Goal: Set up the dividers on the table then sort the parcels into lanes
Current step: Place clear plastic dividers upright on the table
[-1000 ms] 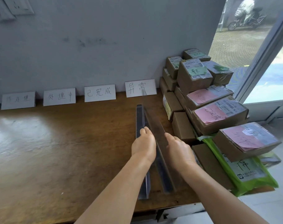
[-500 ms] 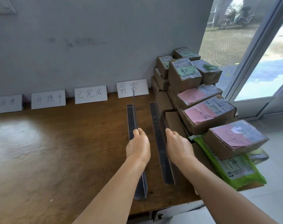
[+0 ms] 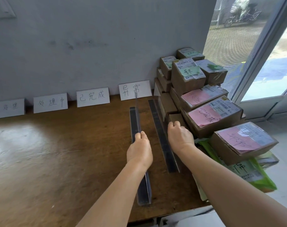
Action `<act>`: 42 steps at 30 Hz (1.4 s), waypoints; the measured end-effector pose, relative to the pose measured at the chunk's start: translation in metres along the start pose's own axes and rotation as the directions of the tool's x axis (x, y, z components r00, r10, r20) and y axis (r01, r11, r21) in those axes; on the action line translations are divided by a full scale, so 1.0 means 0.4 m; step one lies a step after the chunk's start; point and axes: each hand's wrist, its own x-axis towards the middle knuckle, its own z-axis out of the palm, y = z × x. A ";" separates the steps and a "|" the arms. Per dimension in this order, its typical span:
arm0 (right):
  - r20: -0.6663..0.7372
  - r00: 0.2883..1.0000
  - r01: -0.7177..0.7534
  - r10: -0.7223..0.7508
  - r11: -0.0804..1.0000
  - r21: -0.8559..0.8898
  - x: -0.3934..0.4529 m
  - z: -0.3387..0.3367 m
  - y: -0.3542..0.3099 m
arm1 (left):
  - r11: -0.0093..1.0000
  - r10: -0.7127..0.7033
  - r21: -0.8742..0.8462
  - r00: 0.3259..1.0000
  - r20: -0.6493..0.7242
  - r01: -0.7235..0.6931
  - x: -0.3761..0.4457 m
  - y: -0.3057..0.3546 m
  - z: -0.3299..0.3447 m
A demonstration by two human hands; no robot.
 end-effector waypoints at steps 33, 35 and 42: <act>0.102 0.969 0.179 -0.226 0.922 0.344 -0.139 0.006 -0.122 | 0.986 0.038 -0.160 0.998 -0.045 -0.045 0.016 -0.091 0.014; 0.121 0.969 0.159 -0.215 0.918 0.363 -0.140 0.006 -0.124 | 0.990 0.004 -0.138 0.999 -0.043 -0.010 0.010 -0.088 0.005; 0.171 0.966 0.117 -0.193 0.920 0.375 -0.132 -0.002 -0.155 | 0.997 -0.068 0.038 0.995 -0.077 0.071 0.000 -0.074 -0.041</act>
